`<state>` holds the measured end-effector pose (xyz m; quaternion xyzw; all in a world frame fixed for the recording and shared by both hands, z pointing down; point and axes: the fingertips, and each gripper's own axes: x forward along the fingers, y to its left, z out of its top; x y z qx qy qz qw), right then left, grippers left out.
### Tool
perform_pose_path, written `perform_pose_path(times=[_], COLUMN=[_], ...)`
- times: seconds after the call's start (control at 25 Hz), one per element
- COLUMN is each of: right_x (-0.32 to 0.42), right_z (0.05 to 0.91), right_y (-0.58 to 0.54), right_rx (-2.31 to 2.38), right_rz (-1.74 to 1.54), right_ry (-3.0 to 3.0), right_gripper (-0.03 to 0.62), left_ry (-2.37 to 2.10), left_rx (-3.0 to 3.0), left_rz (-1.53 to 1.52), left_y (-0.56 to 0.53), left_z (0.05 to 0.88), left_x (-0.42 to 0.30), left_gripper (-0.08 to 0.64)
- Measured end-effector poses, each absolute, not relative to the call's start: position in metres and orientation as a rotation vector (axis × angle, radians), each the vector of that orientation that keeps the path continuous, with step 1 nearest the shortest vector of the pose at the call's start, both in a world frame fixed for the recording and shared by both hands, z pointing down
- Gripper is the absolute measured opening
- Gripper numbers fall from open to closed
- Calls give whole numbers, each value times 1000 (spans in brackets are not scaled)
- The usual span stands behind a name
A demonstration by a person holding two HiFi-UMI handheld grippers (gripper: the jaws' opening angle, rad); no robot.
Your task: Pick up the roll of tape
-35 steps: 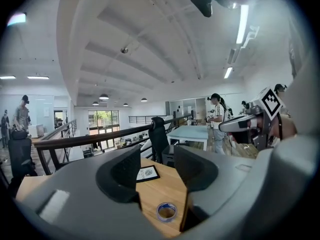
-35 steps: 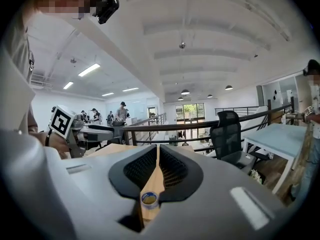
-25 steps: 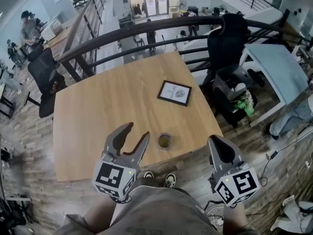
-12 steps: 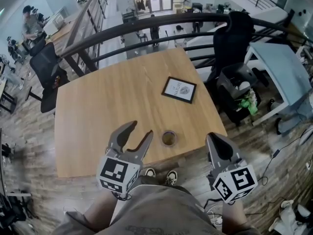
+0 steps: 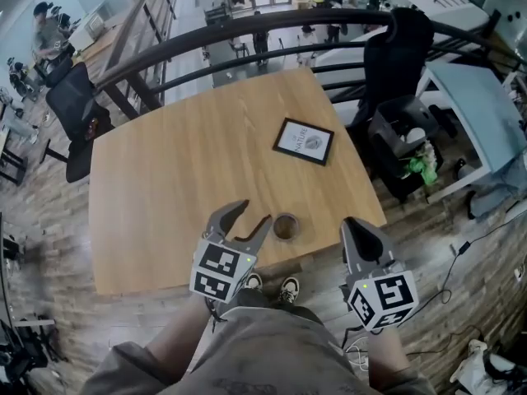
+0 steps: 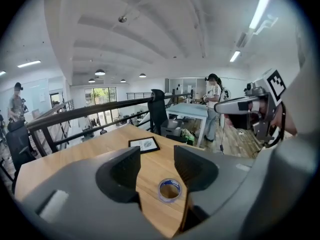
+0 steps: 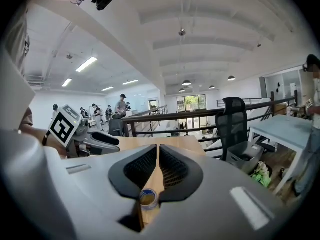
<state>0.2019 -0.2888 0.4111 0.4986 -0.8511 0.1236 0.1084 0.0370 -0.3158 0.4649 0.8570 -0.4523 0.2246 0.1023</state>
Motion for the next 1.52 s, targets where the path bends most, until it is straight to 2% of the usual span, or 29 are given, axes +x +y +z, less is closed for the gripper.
perform_pose_path(times=[0.56, 1.12, 1.16, 1.24, 1.44, 1.52], right_x=[183, 173, 171, 168, 166, 166], right_z=[505, 553, 555, 558, 558, 557], right_y=[-306, -322, -322, -321, -322, -324], right_rx=[1388, 1311, 1305, 1291, 1276, 1277], right_rz=[630, 678, 682, 684, 674, 671], right_ry=[-2385, -2306, -2303, -2298, -2301, -2305], right_gripper=[26, 26, 26, 26, 26, 26], left_ry=[-1148, -967, -962, -964, -944, -950], left_rx=[2313, 2158, 2155, 2146, 2132, 2126], left_rz=[793, 972, 980, 977, 978, 995], left_y=[-336, -348, -347, -348, -352, -352], left_z=[594, 704, 708, 714, 720, 721], left_x=[42, 60, 61, 61, 67, 70], left_gripper=[210, 205, 199, 140, 120, 67])
